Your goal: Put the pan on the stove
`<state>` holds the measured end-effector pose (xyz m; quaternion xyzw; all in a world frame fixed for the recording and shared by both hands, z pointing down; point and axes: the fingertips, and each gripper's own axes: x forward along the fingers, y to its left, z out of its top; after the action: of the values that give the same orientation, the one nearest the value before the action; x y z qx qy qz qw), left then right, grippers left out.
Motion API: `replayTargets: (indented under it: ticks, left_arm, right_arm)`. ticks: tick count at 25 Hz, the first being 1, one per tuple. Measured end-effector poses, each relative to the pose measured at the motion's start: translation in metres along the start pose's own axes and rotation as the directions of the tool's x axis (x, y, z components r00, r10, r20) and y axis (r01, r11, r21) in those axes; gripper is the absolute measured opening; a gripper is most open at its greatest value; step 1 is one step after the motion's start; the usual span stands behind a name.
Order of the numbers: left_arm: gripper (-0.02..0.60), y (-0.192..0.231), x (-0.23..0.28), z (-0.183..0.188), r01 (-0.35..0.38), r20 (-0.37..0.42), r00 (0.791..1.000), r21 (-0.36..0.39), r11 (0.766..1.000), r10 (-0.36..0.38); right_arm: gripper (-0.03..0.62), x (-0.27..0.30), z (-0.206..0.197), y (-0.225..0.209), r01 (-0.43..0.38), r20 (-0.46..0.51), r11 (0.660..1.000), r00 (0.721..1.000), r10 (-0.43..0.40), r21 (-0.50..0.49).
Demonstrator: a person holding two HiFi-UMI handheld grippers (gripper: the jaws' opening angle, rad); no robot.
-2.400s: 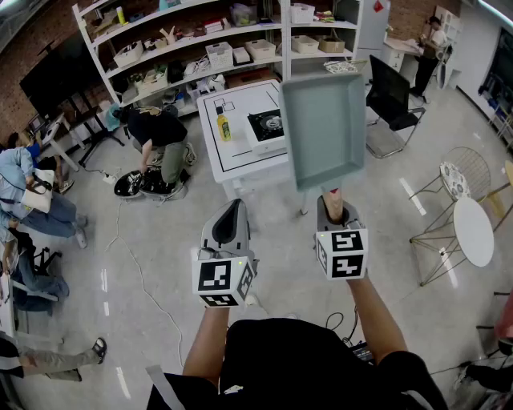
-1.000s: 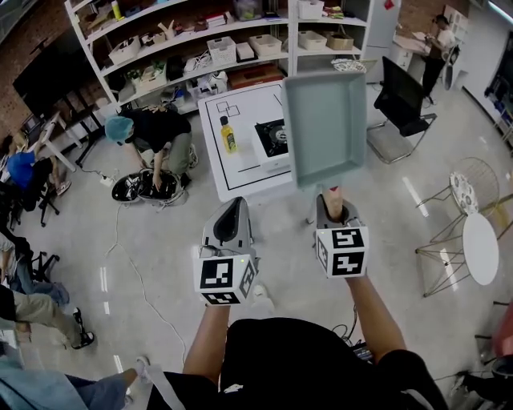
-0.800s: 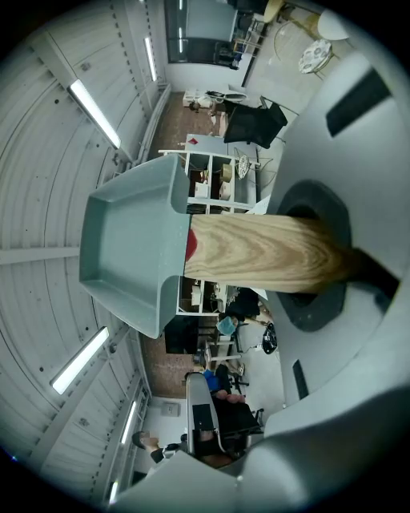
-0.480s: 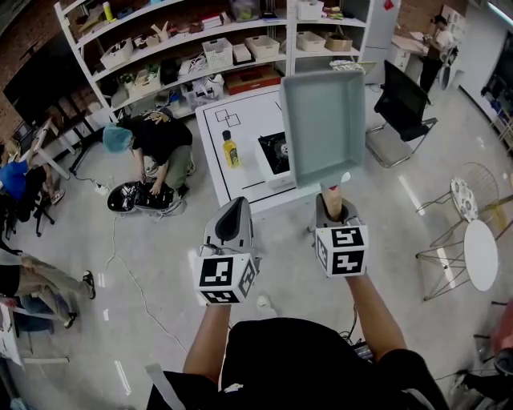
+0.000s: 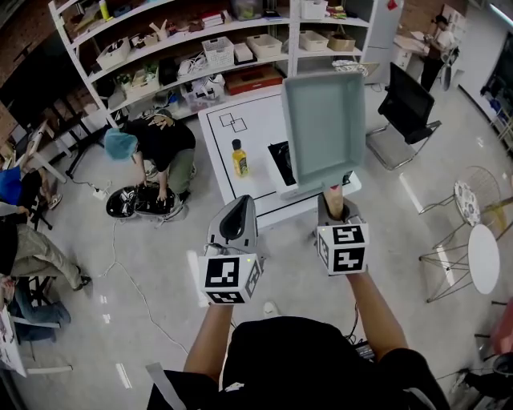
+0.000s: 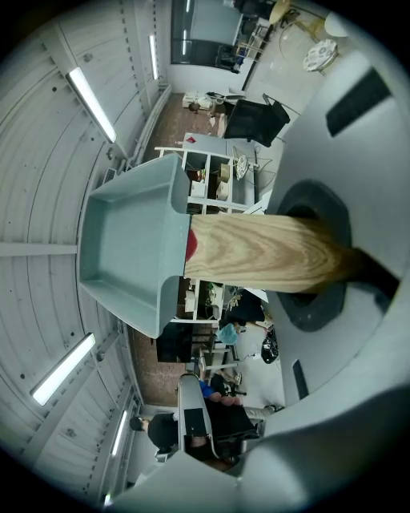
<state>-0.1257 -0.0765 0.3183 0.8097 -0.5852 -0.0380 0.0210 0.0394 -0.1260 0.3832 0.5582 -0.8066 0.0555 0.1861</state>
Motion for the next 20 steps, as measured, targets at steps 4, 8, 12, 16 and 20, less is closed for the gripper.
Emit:
replayTargets:
  ticks: [4, 8, 12, 16, 20]
  left_arm:
    - [0.009, 0.019, 0.012, -0.006, 0.009, -0.008, 1.0, -0.002, 1.0, -0.009]
    - [0.009, 0.033, 0.025, -0.015, 0.011, -0.015, 1.0, -0.016, 1.0, -0.012]
    - [0.009, 0.037, 0.041, -0.021, 0.022, -0.025, 0.999, -0.024, 0.999, -0.022]
    - [0.009, 0.036, 0.057, -0.025, 0.026, -0.033, 0.999, -0.025, 0.999, -0.027]
    - [0.009, 0.034, 0.073, -0.027, 0.017, -0.039, 0.999, -0.019, 1.0, -0.017]
  right_arm:
    - [0.012, 0.021, 0.0, 0.006, 0.006, -0.017, 1.0, 1.0, -0.006, 0.0]
    - [0.012, 0.039, -0.002, 0.008, 0.011, -0.035, 1.0, 0.999, -0.011, -0.009]
    - [0.012, 0.054, -0.003, 0.003, 0.016, -0.055, 1.0, 0.998, -0.016, -0.008]
    - [0.012, 0.065, -0.004, -0.01, 0.019, -0.069, 1.0, 0.997, -0.019, -0.001]
    - [0.012, 0.08, -0.007, -0.025, 0.015, -0.087, 1.0, 0.996, -0.014, 0.011]
